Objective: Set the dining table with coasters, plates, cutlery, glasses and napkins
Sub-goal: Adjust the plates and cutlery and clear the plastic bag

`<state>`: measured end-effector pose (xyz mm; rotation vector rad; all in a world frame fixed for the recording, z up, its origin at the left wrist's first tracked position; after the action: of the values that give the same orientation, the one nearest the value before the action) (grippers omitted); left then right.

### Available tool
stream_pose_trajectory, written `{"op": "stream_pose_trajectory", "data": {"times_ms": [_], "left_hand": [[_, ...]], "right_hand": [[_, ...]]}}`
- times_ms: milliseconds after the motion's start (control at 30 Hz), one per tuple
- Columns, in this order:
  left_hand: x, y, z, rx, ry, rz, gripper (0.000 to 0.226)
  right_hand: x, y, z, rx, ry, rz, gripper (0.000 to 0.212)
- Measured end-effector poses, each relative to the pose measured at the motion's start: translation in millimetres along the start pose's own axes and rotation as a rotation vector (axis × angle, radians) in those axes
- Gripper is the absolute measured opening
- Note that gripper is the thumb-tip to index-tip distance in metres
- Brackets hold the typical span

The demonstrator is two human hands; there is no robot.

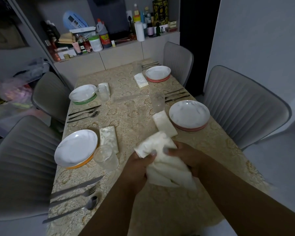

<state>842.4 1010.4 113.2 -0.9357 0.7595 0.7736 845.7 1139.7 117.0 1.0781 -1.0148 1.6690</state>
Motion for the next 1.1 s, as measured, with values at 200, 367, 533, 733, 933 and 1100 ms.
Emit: {"op": "stream_pose_trajectory", "data": {"times_ms": [200, 367, 533, 733, 933, 1100], "left_hand": [[14, 9, -22, -0.227, 0.271, 0.054, 0.014], [46, 23, -16, -0.186, 0.028, -0.162, 0.022], [64, 66, -25, -0.396, 0.176, -0.183, 0.045], [95, 90, -44, -0.389, 0.533, -0.283, 0.035], [27, 93, -91, -0.826, 1.002, -0.124, 0.035], [1, 144, -102, -0.877, 0.975, -0.071, 0.038]], "right_hand": [[-12, 6, -30, -0.235, -0.282, -0.076, 0.03], [-20, 21, -41, -0.303, -0.588, -0.033, 0.036], [-20, 39, -65, -0.472, -1.096, -0.163, 0.049], [-81, 54, -42, -0.101, -1.391, -0.348, 0.065], [-123, 55, -44, -0.026, -1.503, -0.19, 0.068], [-123, 65, -50, -0.074, -1.466, -0.207, 0.064]]}}
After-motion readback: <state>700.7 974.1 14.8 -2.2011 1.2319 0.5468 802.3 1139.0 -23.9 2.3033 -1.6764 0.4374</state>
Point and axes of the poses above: each hand's wrist, its own y-axis towards the middle knuckle, its own z-axis out of the palm, x = y × z, the point moved 7 cm from there along y, towards the middle knuckle, and after that the axes turned 11 degrees about -z, right-handed, at the moved point
